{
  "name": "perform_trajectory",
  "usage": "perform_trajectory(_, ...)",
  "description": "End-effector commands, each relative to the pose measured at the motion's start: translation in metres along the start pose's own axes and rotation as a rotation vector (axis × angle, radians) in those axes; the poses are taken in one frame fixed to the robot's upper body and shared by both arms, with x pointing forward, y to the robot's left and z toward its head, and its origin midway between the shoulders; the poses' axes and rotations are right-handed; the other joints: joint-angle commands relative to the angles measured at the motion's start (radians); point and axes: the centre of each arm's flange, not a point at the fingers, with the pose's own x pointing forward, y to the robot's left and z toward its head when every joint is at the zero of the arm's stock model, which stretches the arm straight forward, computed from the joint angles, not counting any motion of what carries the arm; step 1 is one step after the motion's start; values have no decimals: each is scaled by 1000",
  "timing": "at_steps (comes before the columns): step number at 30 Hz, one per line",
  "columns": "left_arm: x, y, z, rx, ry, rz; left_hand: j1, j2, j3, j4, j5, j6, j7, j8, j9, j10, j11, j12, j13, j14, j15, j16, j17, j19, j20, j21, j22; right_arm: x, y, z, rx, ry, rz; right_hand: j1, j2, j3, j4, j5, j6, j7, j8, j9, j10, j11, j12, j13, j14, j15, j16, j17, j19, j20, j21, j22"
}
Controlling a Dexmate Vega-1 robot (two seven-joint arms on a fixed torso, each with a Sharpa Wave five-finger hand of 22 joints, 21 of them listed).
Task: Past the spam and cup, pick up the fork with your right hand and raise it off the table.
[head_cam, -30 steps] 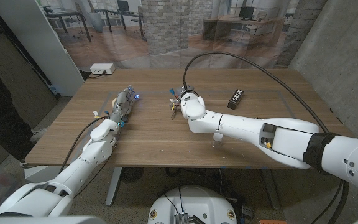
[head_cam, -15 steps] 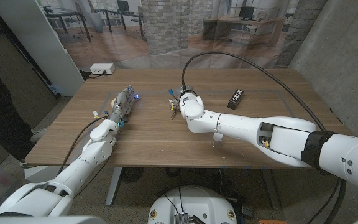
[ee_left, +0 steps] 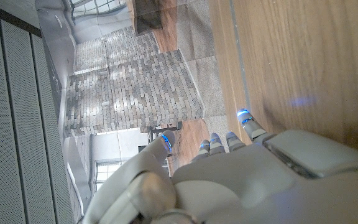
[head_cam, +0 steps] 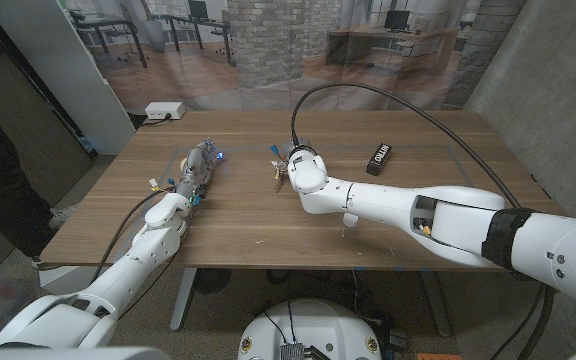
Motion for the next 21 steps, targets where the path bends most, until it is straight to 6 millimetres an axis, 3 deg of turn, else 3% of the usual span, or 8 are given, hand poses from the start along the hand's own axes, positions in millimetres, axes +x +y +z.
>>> perform_trajectory(1,-2,-1,1,0,-4,0,-9,44,5,2,-1,-5,-1,2,3,-9,3,-1,4,-13,0,-3,3,-78,2,-2,2,0,3,0,-25,8,7,15,0,-3,-3,6,5,-9,-1,6,4,-10,-2,3,7,-61,-4,3,-4,-8,-3,3)
perform_trajectory(12,-6,0,2,2,-8,2,-11,44,5,4,-1,-5,-1,2,3,-9,2,0,4,-13,1,-2,4,-78,2,-4,2,-2,6,2,-50,17,19,42,0,-5,-11,14,18,-23,0,6,6,-22,-4,4,1,-70,-9,2,-15,-18,-5,3)
perform_trajectory(21,-8,0,2,0,-9,4,-12,43,5,4,-1,-5,-2,2,3,-9,2,0,4,-13,0,-2,4,-77,2,-4,2,-3,8,5,-70,1,16,108,42,9,-15,36,79,-68,12,6,55,-69,8,7,18,-98,-4,5,-30,-41,-6,4)
